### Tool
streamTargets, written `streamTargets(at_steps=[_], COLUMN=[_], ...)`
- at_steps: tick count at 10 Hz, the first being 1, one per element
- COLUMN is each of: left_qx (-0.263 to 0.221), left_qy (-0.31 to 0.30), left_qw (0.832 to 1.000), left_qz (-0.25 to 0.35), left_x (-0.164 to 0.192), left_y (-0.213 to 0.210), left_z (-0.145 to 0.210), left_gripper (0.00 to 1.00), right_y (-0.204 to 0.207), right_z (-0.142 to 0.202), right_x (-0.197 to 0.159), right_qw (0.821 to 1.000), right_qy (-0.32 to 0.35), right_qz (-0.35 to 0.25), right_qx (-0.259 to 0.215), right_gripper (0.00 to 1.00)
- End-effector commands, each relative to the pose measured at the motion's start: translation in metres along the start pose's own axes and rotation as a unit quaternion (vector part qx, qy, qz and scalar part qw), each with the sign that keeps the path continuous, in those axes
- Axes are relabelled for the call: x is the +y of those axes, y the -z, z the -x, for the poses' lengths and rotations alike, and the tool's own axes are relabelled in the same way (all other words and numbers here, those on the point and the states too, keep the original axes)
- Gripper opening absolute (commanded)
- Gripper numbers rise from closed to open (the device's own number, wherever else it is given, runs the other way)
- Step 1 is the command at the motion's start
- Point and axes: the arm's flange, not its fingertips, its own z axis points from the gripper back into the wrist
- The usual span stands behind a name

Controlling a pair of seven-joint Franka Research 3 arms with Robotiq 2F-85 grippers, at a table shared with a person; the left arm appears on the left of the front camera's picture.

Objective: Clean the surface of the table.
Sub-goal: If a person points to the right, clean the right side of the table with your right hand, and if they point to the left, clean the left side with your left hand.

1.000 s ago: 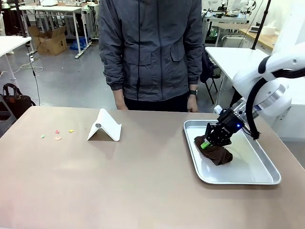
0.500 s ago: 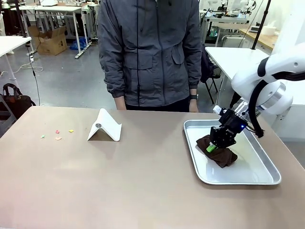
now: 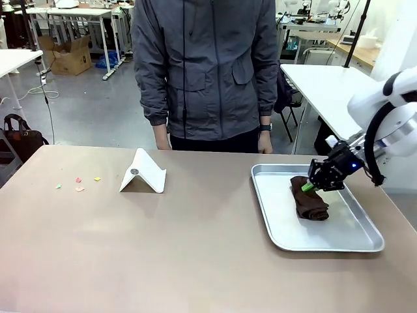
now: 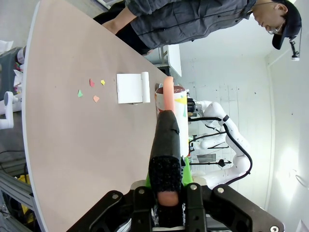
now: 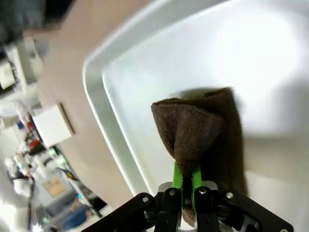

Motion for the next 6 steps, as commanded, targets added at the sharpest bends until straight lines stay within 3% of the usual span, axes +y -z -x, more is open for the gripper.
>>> streamTargets(at_steps=[1,3,6], left_qx=[-0.002,-0.002,-0.002], left_qy=[0.004,0.004,0.004], left_qw=[1.000,1.000,1.000], left_qz=[0.010,0.010,0.010], left_x=[-0.004,-0.004,-0.004], left_y=[-0.001,-0.001,-0.001], left_z=[0.001,0.001,0.001], left_gripper=[0.22,0.22,0.22], right_y=[-0.008,-0.022,-0.059], right_z=[-0.003,-0.005,0.004], right_x=[0.001,-0.003,-0.005], right_qw=[0.993,0.973,0.924], right_qy=[0.085,0.148,0.197], right_qz=[-0.076,-0.177,-0.290], right_qx=[-0.021,0.025,0.155], right_gripper=[0.08,0.08,0.08])
